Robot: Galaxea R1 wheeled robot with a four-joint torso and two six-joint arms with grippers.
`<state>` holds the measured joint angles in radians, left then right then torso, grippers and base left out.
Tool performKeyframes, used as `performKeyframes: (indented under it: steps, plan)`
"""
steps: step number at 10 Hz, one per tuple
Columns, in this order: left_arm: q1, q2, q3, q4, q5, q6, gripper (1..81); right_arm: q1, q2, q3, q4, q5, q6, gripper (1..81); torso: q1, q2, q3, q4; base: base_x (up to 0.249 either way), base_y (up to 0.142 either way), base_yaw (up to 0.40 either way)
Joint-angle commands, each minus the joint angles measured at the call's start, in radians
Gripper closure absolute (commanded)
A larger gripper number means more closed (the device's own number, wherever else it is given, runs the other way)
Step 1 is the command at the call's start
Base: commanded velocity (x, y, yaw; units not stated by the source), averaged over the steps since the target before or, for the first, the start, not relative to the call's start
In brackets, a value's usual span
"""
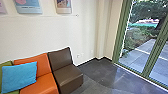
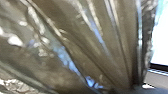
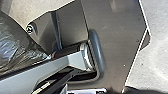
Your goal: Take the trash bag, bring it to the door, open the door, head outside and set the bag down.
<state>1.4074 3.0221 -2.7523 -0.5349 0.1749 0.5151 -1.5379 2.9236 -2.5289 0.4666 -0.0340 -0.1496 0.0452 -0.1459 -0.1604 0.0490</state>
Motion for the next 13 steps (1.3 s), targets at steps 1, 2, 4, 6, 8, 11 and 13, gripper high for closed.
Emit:
performKeyframes:
  steps: [1, 2, 4, 6, 8, 11, 13]
  plan:
    - [-0.055, -0.003, -0.001, 0.001, 0.071, 0.002, 81.1, 0.035, 0.001, -0.005, -0.003, -0.075, -0.004, 1.0, 0.000, 0.000, 0.000, 0.000, 0.000, 0.000, -0.234]
    - [-0.055, -0.002, -0.001, 0.001, 0.071, 0.002, 81.1, 0.035, 0.002, -0.008, -0.003, -0.075, -0.004, 1.0, 0.000, 0.000, 0.000, 0.000, 0.000, 0.000, -0.234]
    - [-0.055, -0.002, -0.001, 0.001, 0.066, 0.000, 81.1, 0.035, 0.008, -0.013, -0.014, -0.075, -0.004, 1.0, 0.000, 0.000, 0.000, 0.000, 0.000, 0.000, -0.234]
    - [-0.055, -0.005, -0.001, 0.000, 0.066, 0.000, 81.1, 0.020, 0.011, -0.017, -0.016, -0.075, -0.004, 1.0, 0.000, 0.000, 0.000, 0.000, 0.000, 0.000, -0.234]
    - [-0.055, -0.005, -0.007, 0.000, 0.064, -0.003, 81.1, 0.006, 0.013, -0.059, -0.014, -0.072, -0.004, 1.0, 0.000, 0.000, 0.000, 0.000, 0.000, 0.000, -0.234]
    - [-0.061, 0.005, -0.012, 0.000, 0.064, -0.004, 81.1, 0.003, 0.015, -0.076, -0.019, -0.069, -0.004, 1.0, 0.000, 0.000, 0.000, 0.000, 0.000, 0.000, -0.240]
    - [-0.063, 0.015, -0.012, 0.001, 0.064, -0.003, 81.1, -0.009, 0.022, -0.074, -0.019, -0.069, -0.004, 1.0, 0.000, 0.000, 0.000, 0.000, 0.000, 0.000, -0.243]
